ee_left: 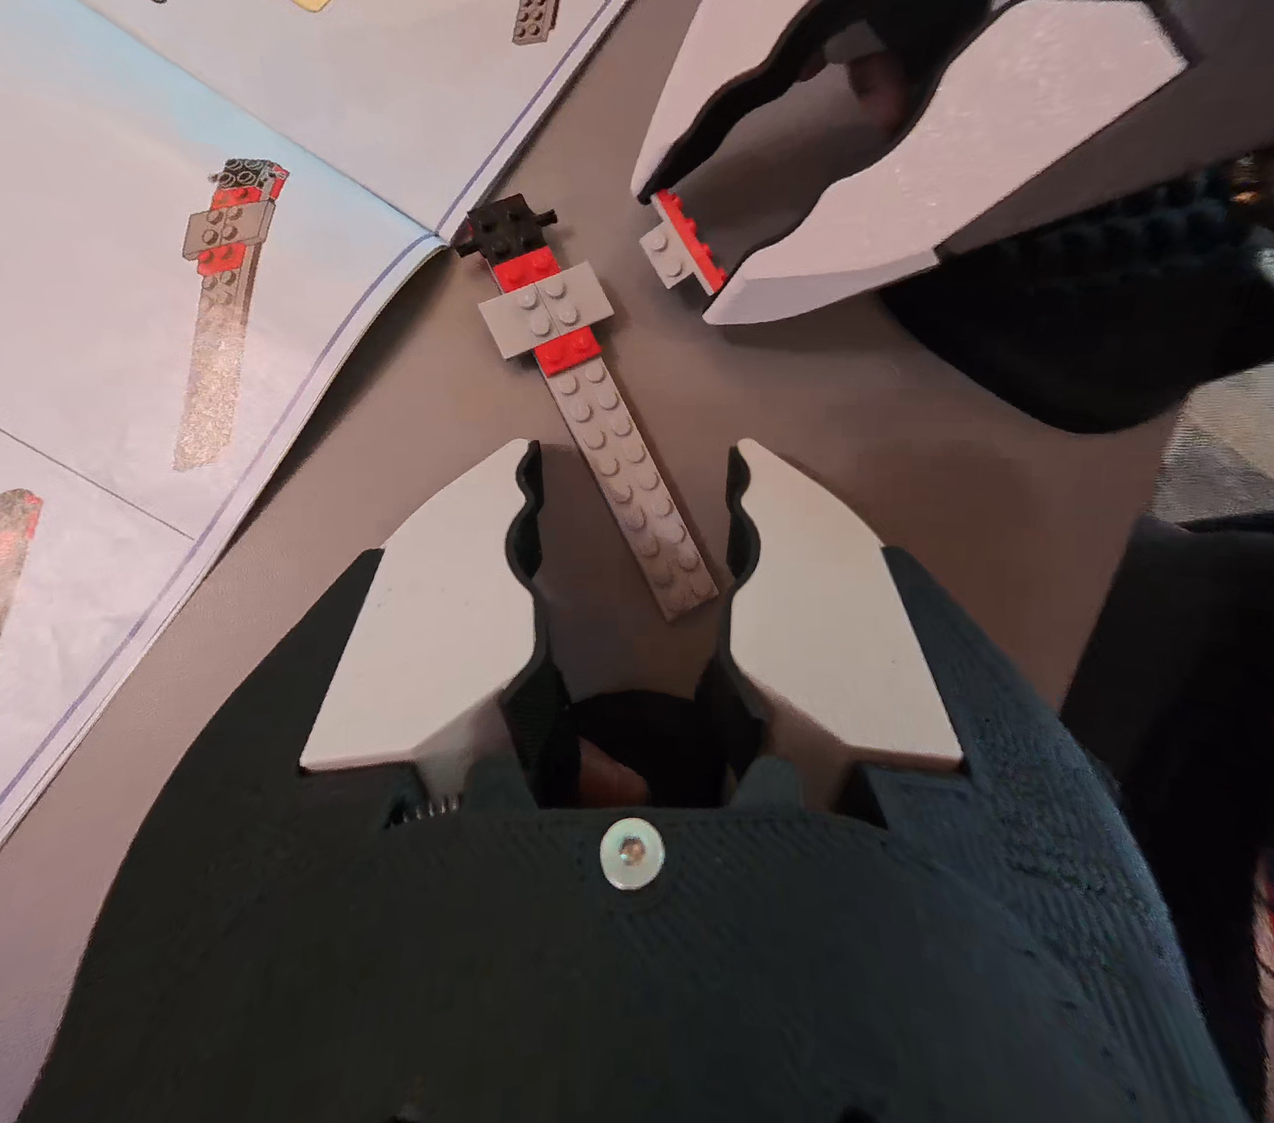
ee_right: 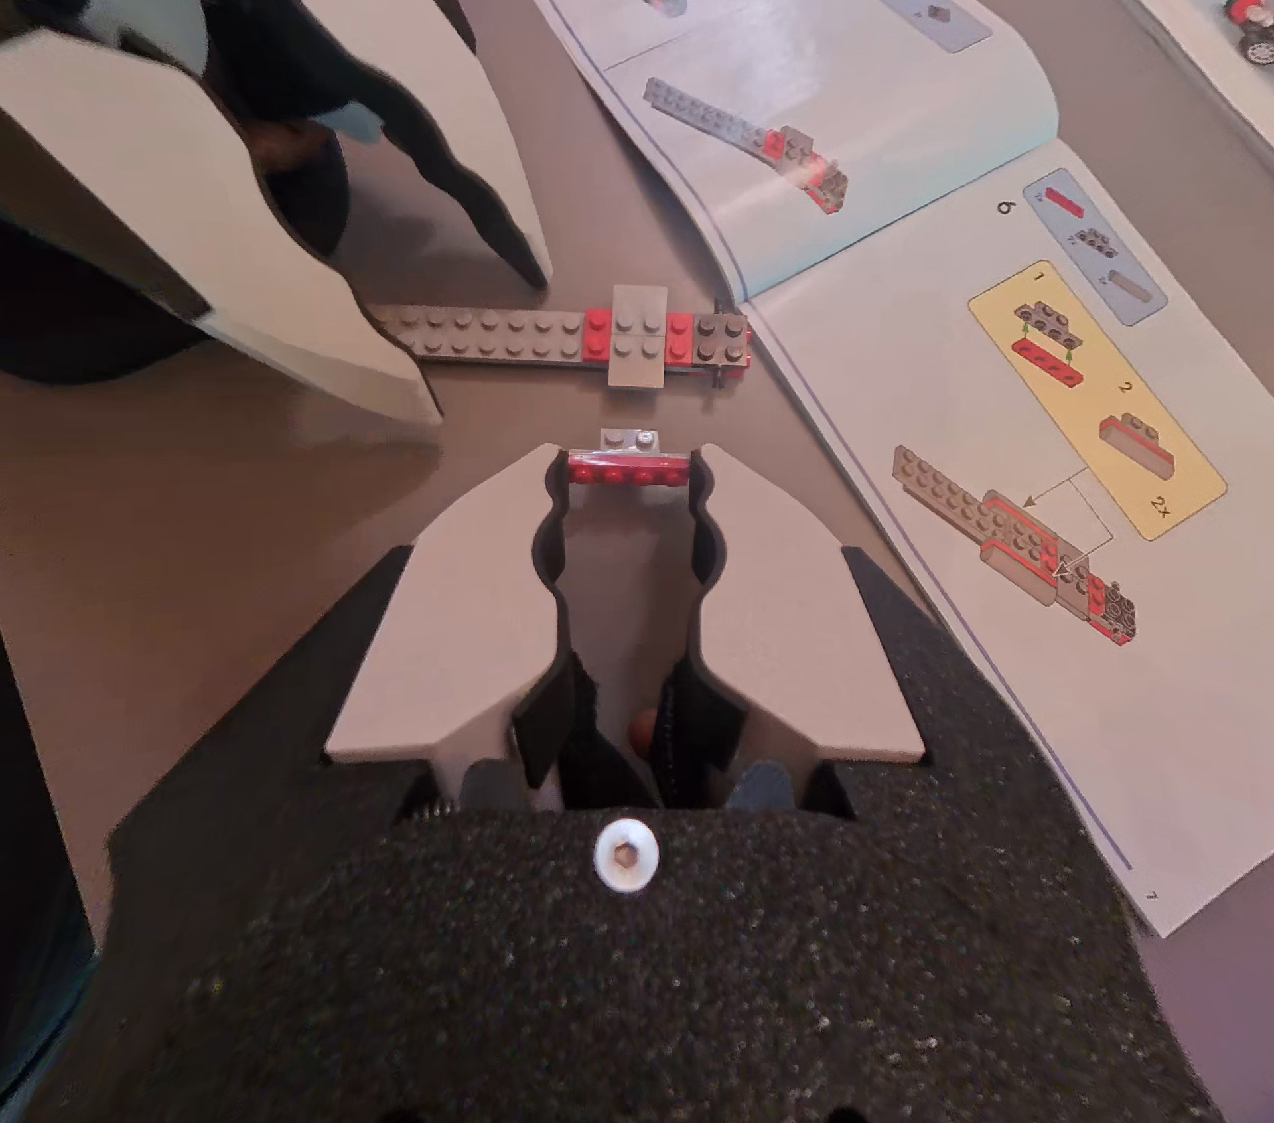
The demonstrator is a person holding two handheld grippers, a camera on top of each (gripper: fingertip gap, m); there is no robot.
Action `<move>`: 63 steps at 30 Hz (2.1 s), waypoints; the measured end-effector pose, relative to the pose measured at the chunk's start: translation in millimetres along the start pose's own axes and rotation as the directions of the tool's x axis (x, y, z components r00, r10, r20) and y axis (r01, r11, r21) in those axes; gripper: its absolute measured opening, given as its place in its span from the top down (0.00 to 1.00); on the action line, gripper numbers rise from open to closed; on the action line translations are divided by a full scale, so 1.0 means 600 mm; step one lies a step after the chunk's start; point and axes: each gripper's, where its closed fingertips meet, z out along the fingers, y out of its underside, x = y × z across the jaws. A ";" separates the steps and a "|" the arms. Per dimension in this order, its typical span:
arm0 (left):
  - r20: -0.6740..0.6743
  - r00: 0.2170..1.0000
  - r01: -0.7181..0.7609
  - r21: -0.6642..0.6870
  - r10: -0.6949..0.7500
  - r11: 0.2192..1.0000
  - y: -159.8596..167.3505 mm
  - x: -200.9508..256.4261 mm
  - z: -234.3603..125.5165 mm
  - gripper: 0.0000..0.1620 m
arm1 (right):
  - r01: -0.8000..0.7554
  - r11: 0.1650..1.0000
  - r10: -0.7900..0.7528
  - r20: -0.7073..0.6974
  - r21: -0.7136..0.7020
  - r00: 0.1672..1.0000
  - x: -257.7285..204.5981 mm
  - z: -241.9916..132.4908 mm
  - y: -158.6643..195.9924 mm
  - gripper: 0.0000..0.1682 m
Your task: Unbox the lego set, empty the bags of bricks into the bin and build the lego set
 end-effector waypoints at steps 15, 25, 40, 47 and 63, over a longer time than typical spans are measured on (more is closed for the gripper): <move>0.155 0.988 -0.014 -0.013 0.015 1.000 -0.003 -0.018 0.008 0.89 | -0.037 0.993 0.035 0.014 0.113 0.999 0.004 -0.015 -0.016 0.80; 0.175 0.984 0.020 -0.014 -0.017 1.000 -0.001 -0.025 0.005 0.89 | -0.045 0.987 0.054 -0.058 0.153 0.997 0.007 -0.022 -0.029 0.80; 0.085 0.989 0.103 0.204 -0.122 0.974 -0.042 -0.022 -0.025 0.90 | -0.040 0.935 0.097 -0.144 0.353 0.985 0.017 -0.049 -0.070 0.80; 0.067 0.993 0.079 0.204 -0.094 0.976 -0.041 -0.019 -0.039 0.90 | -0.005 0.922 0.066 -0.145 0.386 0.987 0.019 -0.067 -0.072 0.80; 0.096 0.994 -0.058 0.092 0.049 0.994 -0.031 -0.018 -0.022 0.90 | 0.069 0.909 0.028 -0.225 0.412 0.974 0.027 -0.095 -0.047 0.80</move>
